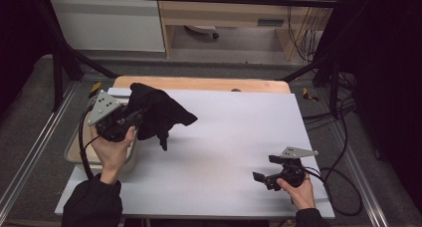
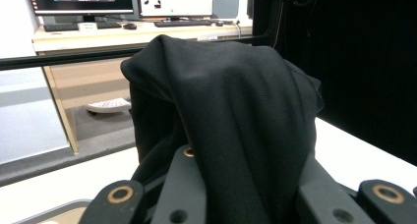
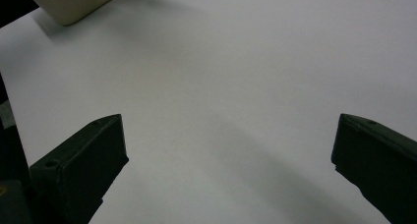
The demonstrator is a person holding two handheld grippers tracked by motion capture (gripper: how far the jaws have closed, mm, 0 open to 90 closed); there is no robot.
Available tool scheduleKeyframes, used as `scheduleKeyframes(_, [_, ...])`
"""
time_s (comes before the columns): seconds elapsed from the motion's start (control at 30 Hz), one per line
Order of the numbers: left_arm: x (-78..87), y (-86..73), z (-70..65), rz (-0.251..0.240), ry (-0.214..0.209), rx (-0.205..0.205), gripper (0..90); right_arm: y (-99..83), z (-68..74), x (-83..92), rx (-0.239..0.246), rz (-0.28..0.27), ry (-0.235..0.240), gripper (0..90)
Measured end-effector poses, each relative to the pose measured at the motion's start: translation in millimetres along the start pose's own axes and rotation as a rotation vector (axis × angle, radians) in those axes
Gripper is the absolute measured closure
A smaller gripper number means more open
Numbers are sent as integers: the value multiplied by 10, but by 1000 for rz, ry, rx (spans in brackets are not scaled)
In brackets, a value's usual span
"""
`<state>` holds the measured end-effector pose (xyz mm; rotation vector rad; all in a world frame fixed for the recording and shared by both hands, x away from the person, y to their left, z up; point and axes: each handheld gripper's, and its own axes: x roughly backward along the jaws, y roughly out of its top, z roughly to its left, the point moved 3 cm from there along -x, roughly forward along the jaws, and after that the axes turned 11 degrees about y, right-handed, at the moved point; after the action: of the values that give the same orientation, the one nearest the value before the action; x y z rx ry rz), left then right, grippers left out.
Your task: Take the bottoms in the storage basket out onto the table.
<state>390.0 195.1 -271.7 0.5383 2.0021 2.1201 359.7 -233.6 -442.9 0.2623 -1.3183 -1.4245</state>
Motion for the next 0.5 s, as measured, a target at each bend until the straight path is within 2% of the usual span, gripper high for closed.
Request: scheduleKeyframes(0.5, [-98, -11, -201, 12, -45, -12, 814, 1, 1, 2, 0, -2, 2, 7])
